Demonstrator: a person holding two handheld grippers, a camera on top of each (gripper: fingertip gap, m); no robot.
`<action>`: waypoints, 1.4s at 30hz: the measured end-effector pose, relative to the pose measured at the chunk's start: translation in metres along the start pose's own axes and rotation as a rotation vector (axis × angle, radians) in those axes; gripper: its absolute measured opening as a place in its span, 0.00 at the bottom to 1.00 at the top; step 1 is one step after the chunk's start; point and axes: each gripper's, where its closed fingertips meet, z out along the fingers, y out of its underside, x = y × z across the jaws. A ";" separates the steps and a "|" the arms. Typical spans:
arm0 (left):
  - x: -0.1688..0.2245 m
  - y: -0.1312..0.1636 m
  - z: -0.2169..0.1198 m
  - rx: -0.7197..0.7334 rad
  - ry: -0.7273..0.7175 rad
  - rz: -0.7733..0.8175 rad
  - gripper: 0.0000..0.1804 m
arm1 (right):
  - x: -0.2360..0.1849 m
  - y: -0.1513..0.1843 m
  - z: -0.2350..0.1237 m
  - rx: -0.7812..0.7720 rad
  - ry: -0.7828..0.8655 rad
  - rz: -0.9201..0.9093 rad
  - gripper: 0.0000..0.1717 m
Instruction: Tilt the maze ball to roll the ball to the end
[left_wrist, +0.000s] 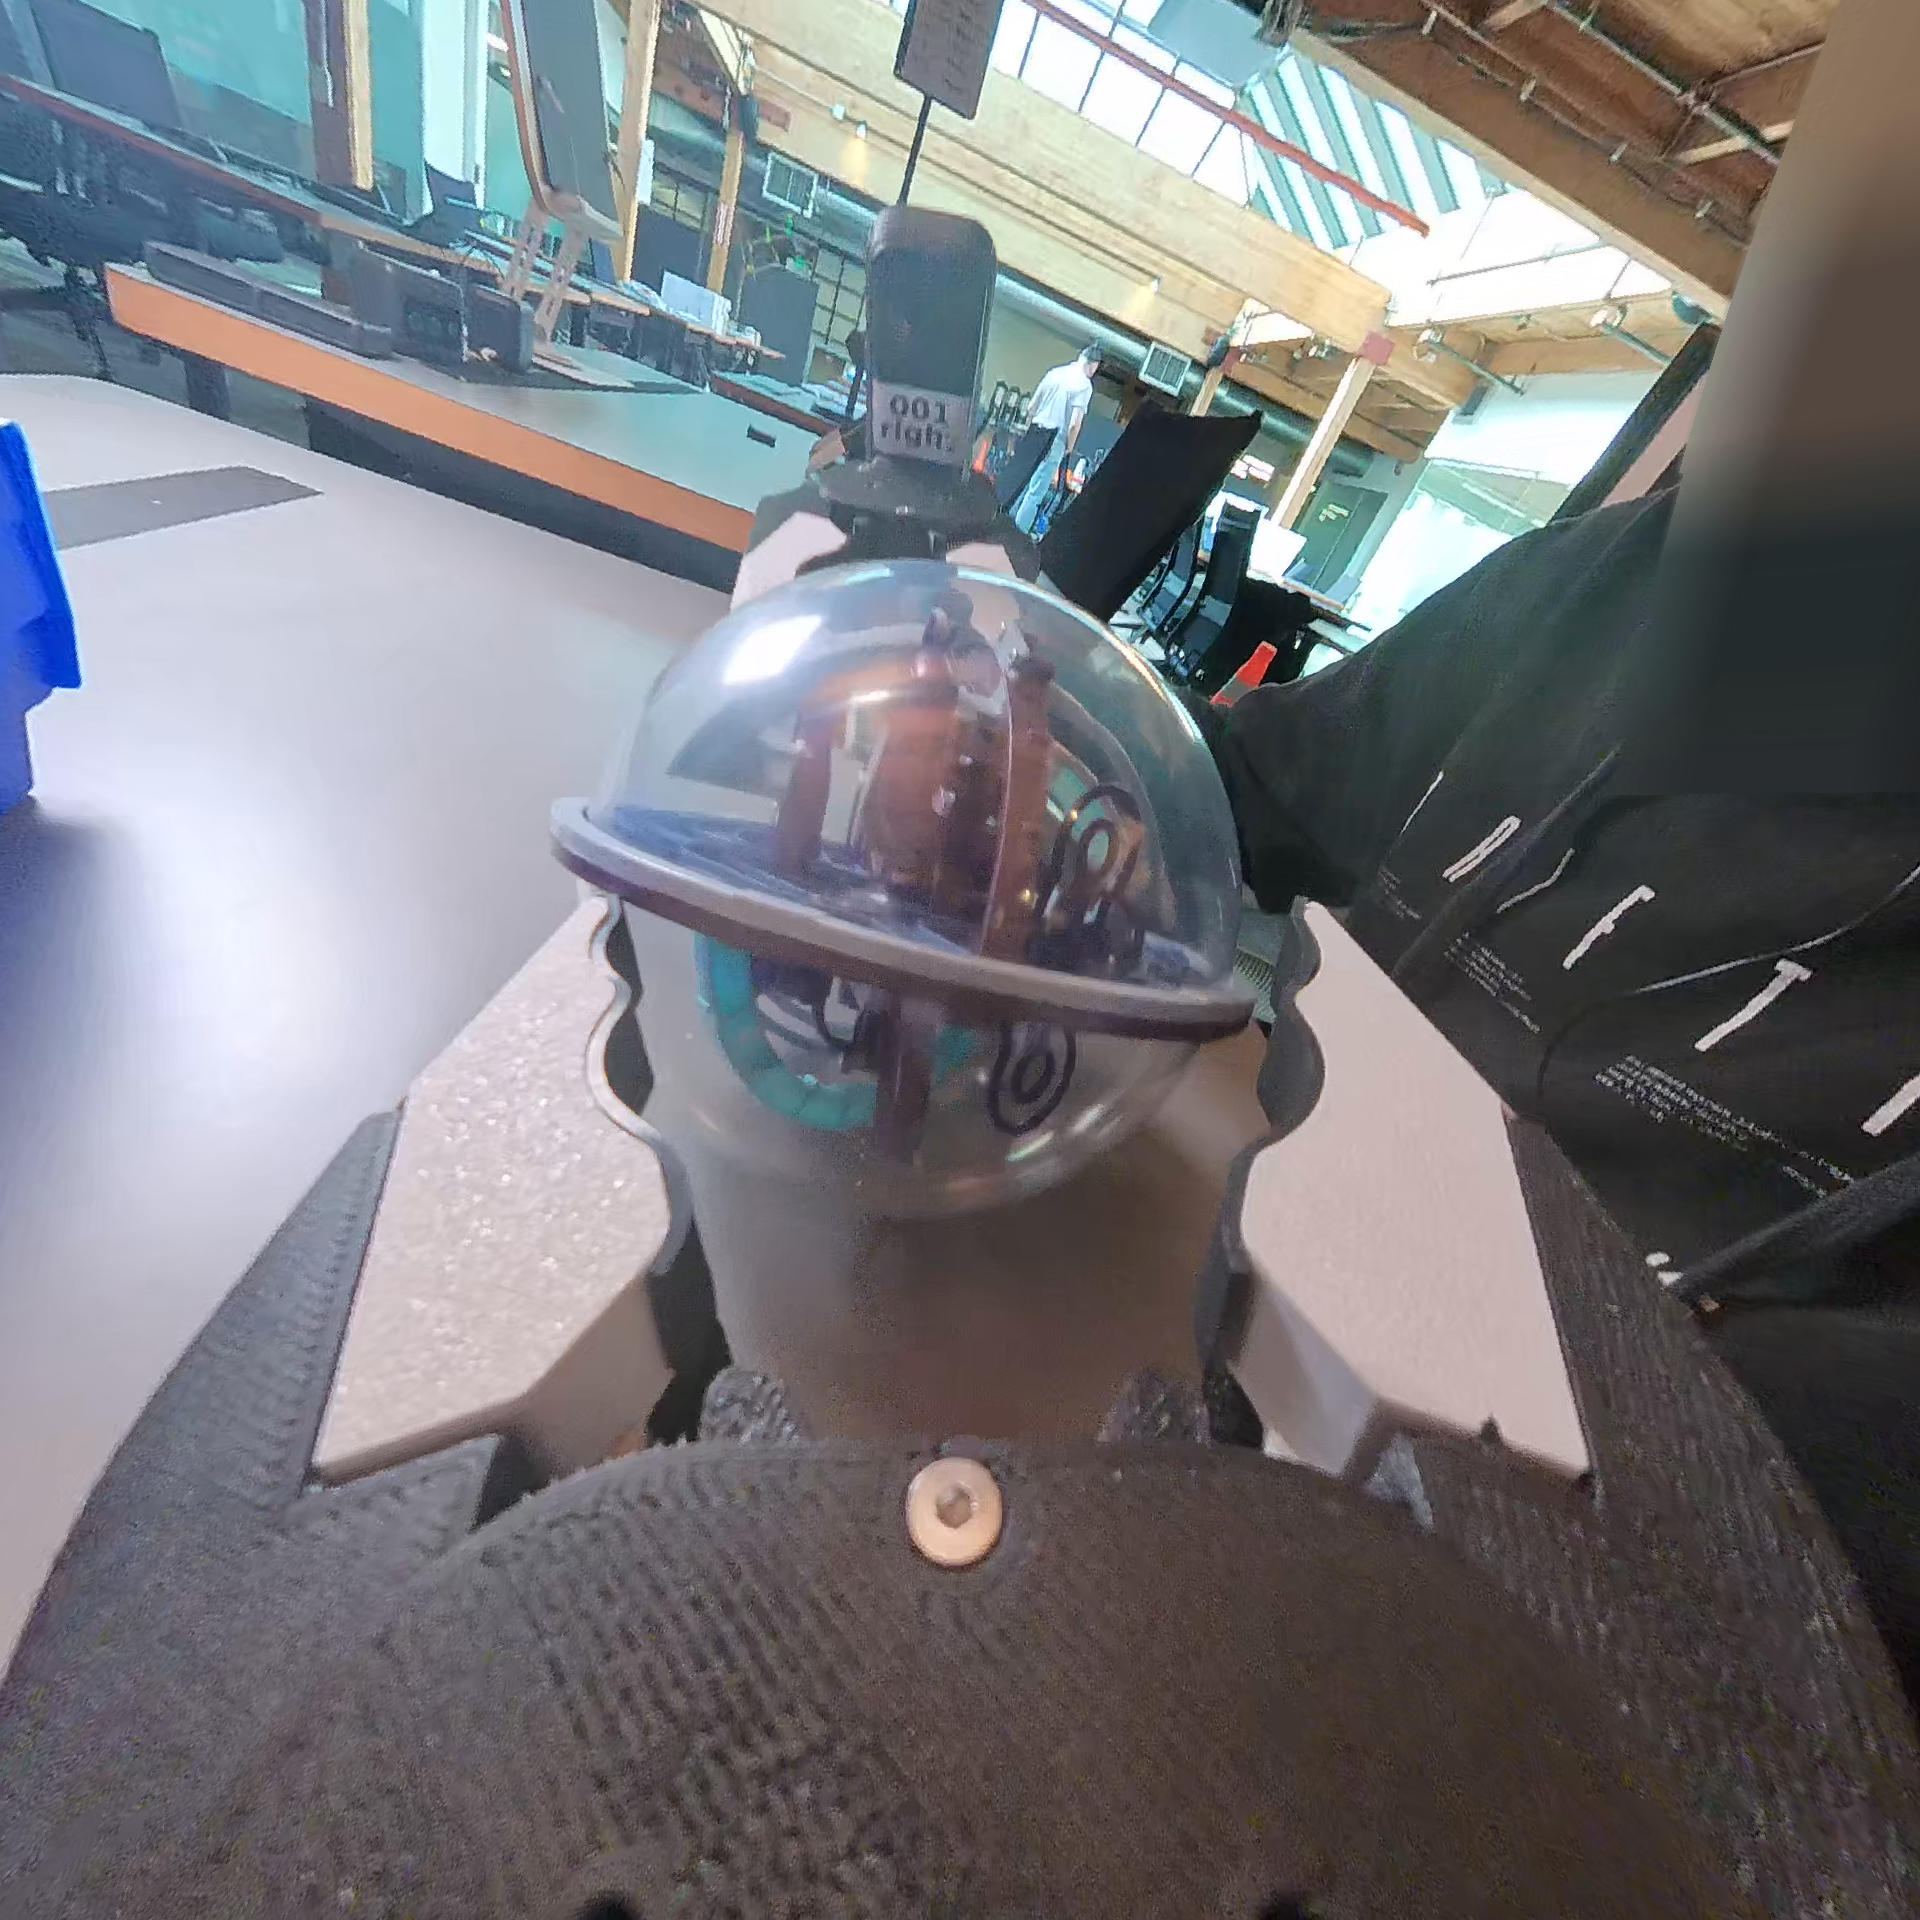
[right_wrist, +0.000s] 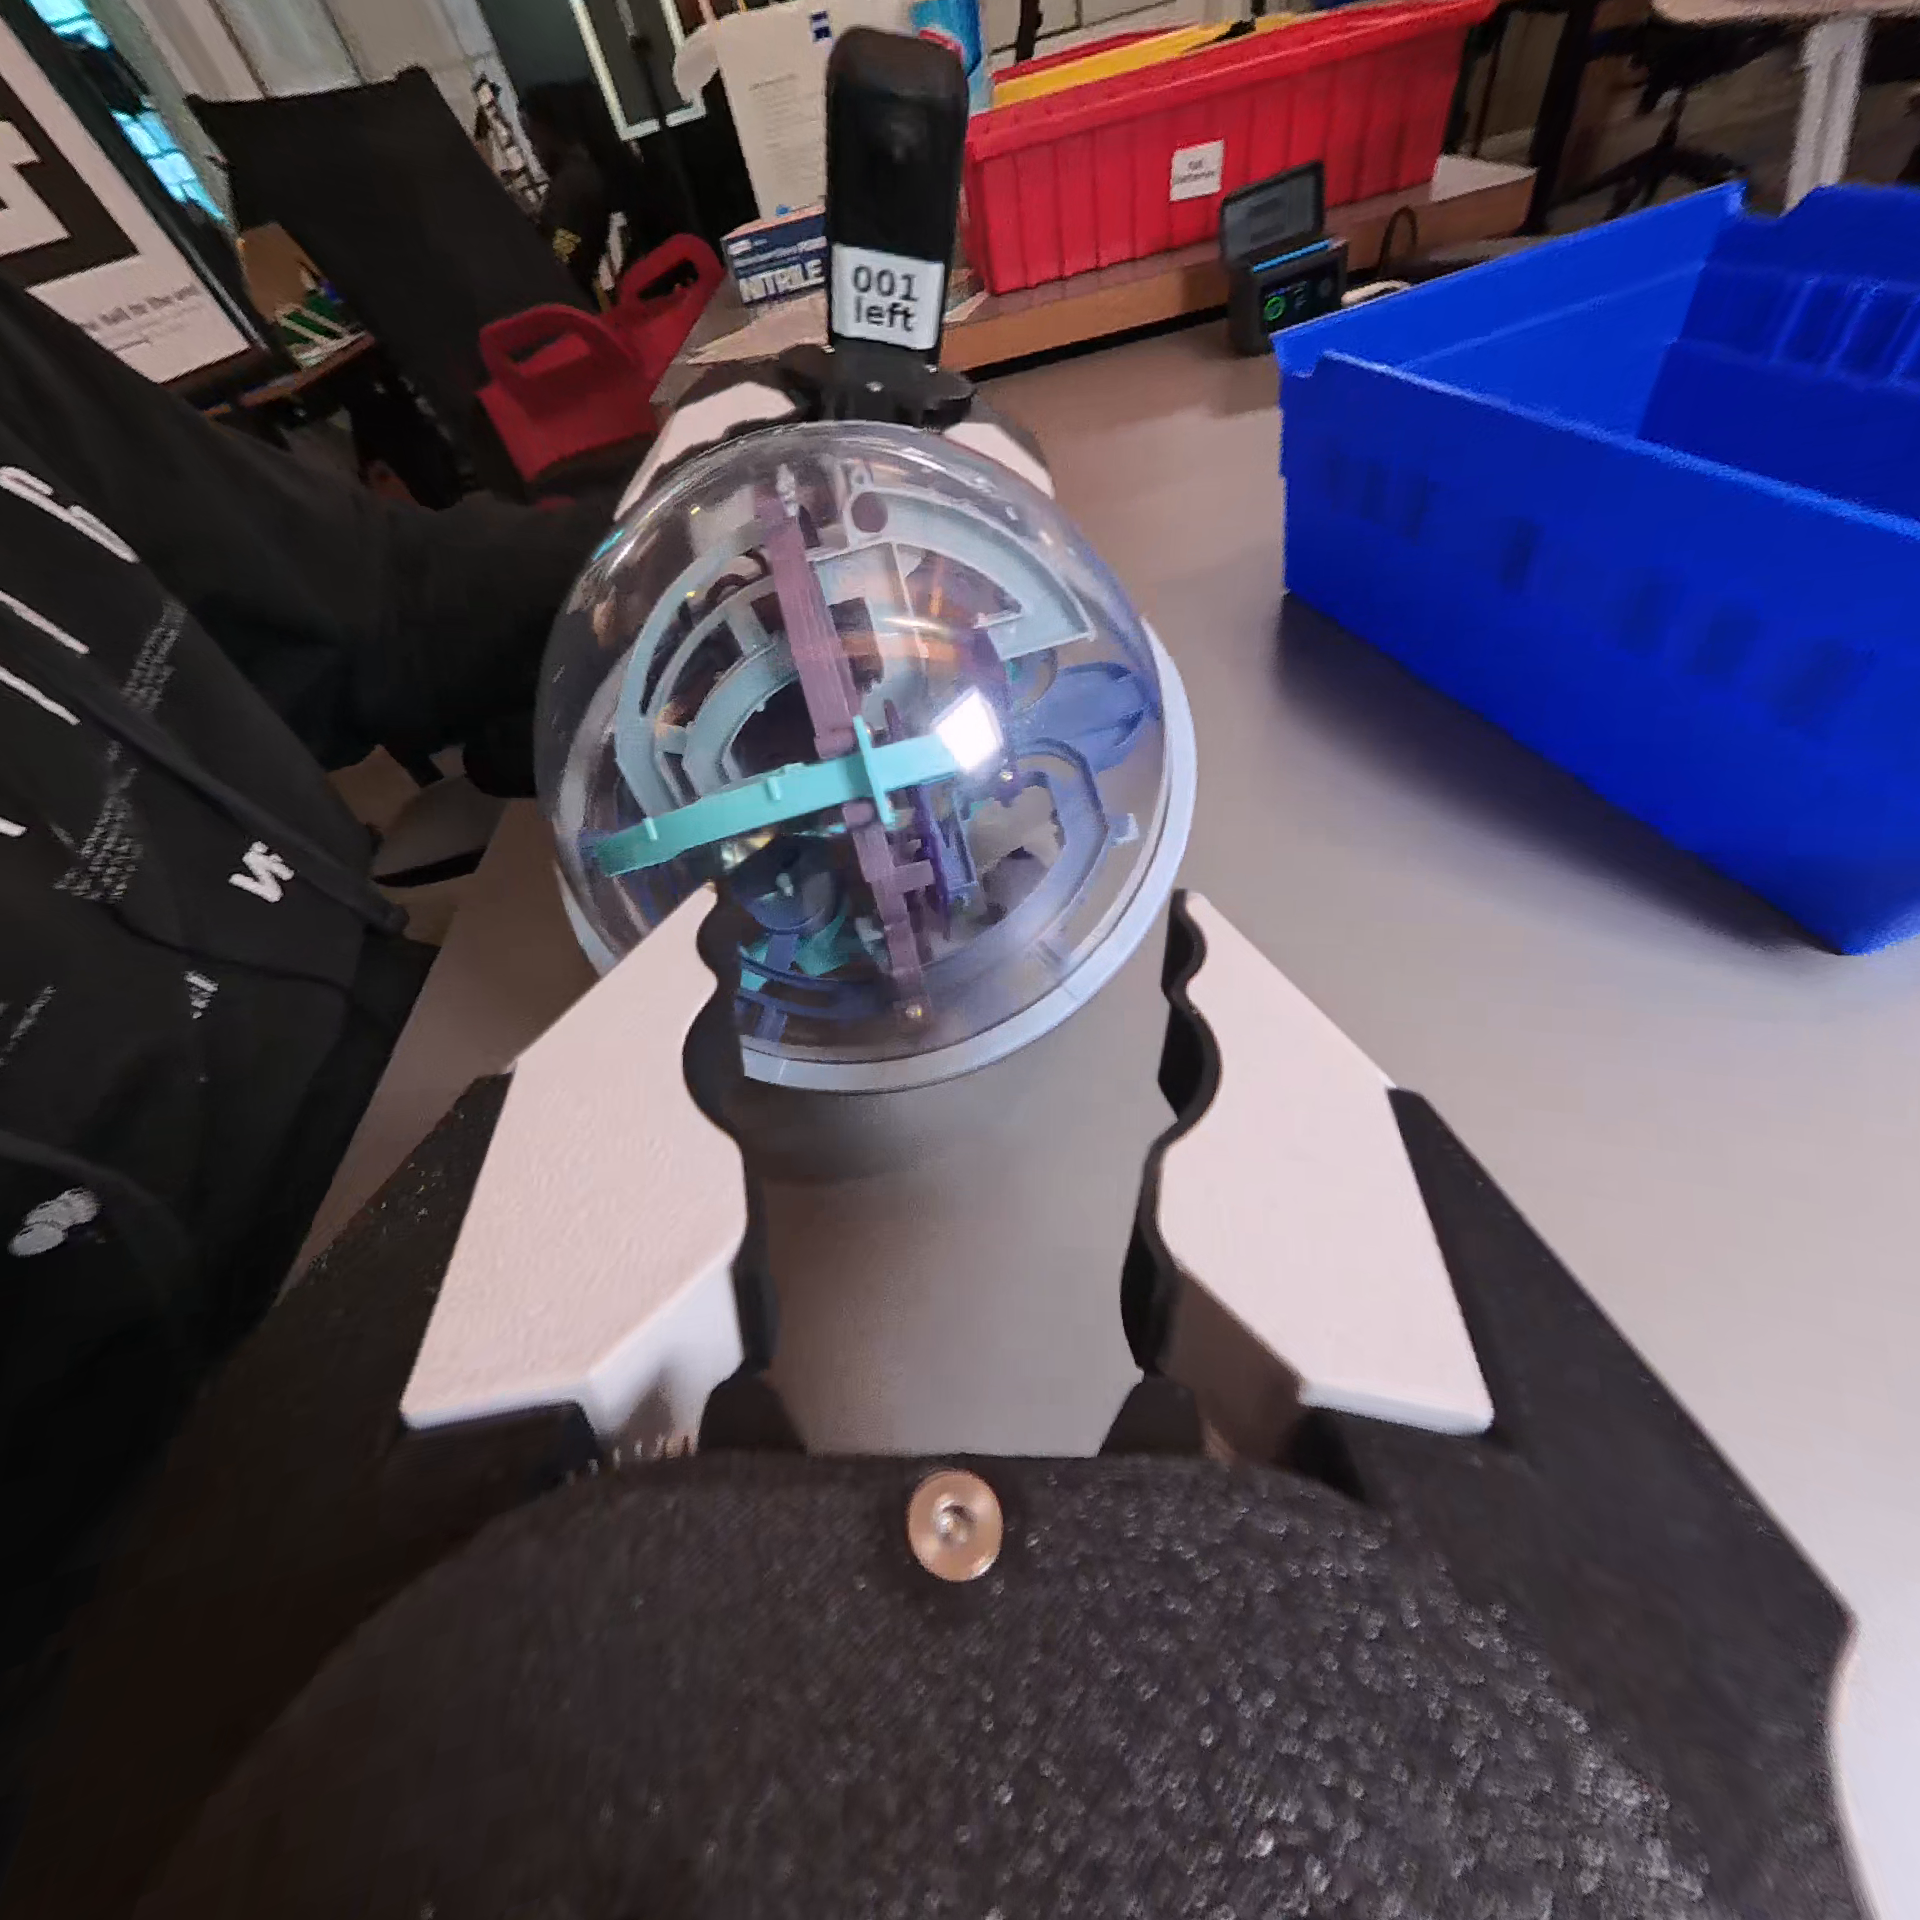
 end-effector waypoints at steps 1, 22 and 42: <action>0.000 0.002 -0.001 -0.013 -0.006 0.013 0.65 | 0.005 -0.002 -0.003 0.005 0.027 -0.002 0.46; -0.003 0.012 -0.007 -0.048 -0.003 -0.005 0.63 | -0.021 0.006 0.010 -0.053 -0.041 -0.076 0.41; -0.010 0.006 -0.018 -0.074 -0.127 0.004 0.72 | 0.018 0.019 -0.004 -0.094 0.096 -0.011 0.39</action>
